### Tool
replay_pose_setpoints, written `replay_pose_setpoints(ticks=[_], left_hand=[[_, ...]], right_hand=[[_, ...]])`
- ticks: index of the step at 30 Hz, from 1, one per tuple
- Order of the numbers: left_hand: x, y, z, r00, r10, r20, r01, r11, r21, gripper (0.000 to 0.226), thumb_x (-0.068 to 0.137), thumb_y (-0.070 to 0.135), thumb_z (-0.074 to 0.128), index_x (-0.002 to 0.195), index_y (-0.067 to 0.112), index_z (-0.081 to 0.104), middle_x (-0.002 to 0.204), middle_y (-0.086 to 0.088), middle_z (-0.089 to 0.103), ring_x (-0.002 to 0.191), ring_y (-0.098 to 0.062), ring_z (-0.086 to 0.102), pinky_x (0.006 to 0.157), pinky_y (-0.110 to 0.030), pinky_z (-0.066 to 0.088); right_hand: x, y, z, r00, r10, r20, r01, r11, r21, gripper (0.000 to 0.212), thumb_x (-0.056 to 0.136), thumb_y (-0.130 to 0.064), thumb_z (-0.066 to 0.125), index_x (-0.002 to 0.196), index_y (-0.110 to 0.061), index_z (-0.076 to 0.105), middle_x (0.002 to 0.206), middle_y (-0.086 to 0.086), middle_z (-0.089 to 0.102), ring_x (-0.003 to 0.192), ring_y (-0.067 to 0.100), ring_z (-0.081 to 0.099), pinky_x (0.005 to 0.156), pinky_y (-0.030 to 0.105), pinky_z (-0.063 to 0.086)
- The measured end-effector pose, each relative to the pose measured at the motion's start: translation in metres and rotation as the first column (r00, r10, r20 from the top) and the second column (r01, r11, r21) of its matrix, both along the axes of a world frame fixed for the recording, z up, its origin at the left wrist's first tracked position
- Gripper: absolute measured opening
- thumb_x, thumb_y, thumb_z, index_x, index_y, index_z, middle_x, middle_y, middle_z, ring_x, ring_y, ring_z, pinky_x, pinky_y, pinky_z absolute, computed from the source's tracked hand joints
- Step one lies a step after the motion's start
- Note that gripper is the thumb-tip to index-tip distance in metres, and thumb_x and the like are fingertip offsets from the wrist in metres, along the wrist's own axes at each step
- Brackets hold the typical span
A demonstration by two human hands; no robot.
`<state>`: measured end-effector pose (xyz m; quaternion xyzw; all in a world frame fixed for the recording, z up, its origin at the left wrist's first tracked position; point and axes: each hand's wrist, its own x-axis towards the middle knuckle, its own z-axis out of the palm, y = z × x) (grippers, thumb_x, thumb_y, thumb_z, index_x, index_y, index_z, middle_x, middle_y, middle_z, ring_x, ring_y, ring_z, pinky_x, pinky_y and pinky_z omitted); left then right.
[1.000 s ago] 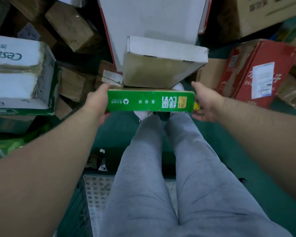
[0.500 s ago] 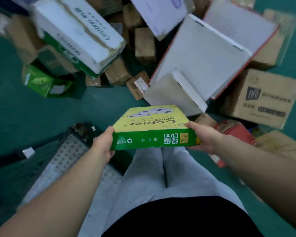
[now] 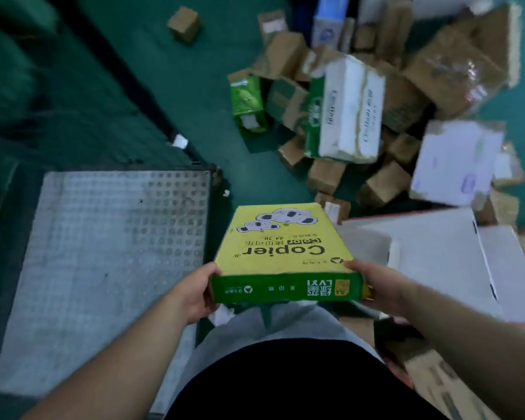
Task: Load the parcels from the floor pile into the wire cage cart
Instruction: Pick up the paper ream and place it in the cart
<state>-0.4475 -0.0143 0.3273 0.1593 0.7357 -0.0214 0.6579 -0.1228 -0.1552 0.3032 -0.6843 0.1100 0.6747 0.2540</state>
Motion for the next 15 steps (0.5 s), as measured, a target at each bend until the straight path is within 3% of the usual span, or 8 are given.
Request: replay_pose_setpoints(ticks=[4, 7, 11, 15], left_hand=[[-0.093, -0.018, 0.009, 0.971, 0.225, 0.074, -0.230, 0.971, 0.070, 0.006, 0.087, 0.014, 0.060, 0.091, 0.013, 0.056, 0.086, -0.013, 0.055, 0.074, -0.025, 0.055, 0.066, -0.035, 0.044], [-0.168, -0.039, 0.014, 0.906, 0.398, 0.145, -0.410, 0.909, 0.072, 0.005, 0.088, 0.012, 0.061, 0.092, 0.009, 0.060, 0.092, -0.014, 0.055, 0.077, -0.028, 0.055, 0.073, -0.039, 0.047], [-0.266, -0.081, 0.021, 0.704, 0.661, 0.259, -0.692, 0.721, 0.041, 0.003, 0.094, 0.007, 0.058, 0.092, 0.005, 0.058, 0.103, -0.015, 0.053, 0.088, -0.035, 0.054, 0.086, -0.046, 0.049], [-0.354, -0.119, 0.019, 0.512, 0.801, 0.310, -0.847, 0.531, 0.025, 0.010, 0.095, 0.009, 0.059, 0.102, 0.001, 0.060, 0.111, -0.016, 0.056, 0.098, -0.042, 0.057, 0.099, -0.052, 0.049]], right_hand=[[-0.057, 0.047, 0.021, 0.973, 0.227, 0.036, -0.229, 0.968, 0.100, 0.034, 0.095, -0.029, 0.068, 0.123, -0.011, 0.066, 0.120, 0.017, 0.070, 0.104, 0.030, 0.068, 0.079, 0.037, 0.054], [-0.117, 0.079, 0.036, 0.952, 0.303, 0.041, -0.305, 0.940, 0.152, 0.034, 0.089, -0.023, 0.072, 0.122, -0.018, 0.067, 0.121, 0.012, 0.070, 0.105, 0.027, 0.065, 0.082, 0.039, 0.049], [-0.213, 0.107, 0.052, 0.905, 0.424, -0.027, -0.406, 0.883, 0.236, 0.046, 0.088, -0.014, 0.072, 0.131, -0.027, 0.060, 0.124, 0.010, 0.068, 0.104, 0.028, 0.066, 0.088, 0.044, 0.049], [-0.318, 0.139, 0.061, 0.838, 0.545, -0.020, -0.510, 0.795, 0.328, 0.059, 0.083, -0.007, 0.072, 0.135, -0.029, 0.054, 0.129, 0.015, 0.067, 0.113, 0.036, 0.065, 0.099, 0.056, 0.051]])
